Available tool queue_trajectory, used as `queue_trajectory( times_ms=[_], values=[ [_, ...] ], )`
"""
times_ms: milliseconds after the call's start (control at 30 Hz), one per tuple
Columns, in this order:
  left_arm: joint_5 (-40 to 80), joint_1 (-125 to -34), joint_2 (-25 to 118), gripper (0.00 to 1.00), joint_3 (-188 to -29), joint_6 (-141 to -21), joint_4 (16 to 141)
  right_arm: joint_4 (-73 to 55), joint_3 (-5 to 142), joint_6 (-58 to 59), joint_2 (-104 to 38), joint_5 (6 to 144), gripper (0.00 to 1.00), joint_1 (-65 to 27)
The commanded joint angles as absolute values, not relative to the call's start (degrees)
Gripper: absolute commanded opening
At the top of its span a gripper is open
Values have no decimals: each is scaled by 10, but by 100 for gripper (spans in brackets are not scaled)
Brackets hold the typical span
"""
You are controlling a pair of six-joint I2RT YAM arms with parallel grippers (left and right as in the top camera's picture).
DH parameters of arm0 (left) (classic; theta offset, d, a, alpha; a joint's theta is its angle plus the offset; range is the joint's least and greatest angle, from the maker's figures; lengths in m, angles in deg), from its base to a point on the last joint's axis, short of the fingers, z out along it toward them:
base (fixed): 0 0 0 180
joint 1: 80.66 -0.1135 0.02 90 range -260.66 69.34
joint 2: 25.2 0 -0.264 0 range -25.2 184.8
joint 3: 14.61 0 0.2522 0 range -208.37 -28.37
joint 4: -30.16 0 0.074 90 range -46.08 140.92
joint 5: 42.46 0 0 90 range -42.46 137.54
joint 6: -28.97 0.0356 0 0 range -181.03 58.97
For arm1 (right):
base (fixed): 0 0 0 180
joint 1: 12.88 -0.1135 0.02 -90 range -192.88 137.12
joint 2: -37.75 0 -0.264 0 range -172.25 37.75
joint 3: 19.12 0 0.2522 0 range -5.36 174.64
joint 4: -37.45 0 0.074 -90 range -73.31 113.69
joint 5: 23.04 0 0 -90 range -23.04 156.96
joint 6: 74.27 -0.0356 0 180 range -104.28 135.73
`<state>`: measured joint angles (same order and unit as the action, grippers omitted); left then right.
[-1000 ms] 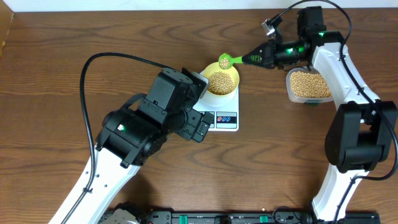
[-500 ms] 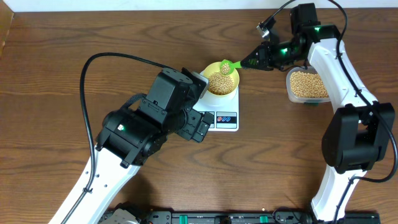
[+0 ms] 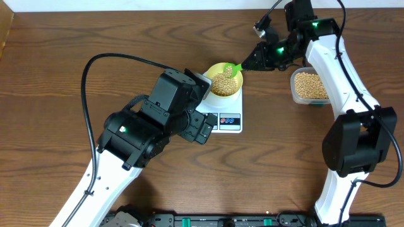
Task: Scoop item into bowl and weigh 50g on scale
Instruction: 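Tip the green scoop over the yellow bowl to pour soybeans in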
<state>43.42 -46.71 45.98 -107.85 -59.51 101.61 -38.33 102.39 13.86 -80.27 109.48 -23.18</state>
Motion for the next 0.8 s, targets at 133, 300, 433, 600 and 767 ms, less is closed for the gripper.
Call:
queue_trajectory(
  times_ms=[133, 300, 433, 600, 767],
  values=[
    [441, -468, 460, 98, -1091, -591, 1017, -392, 1038, 156, -789, 1075, 1, -241],
    [441, -468, 460, 98, -1091, -591, 1017, -393, 1040, 158, -788, 1060, 1, -251],
    [441, -468, 460, 98, -1091, -591, 1017, -396, 1048, 160, -788, 1045, 1, -258],
    [441, -468, 460, 98, -1091, -591, 1017, -404, 1064, 165, -788, 1020, 1, -264],
    [441, -468, 460, 98, -1091, -591, 1017, -409, 1067, 167, -788, 1018, 1, -264]
  ],
)
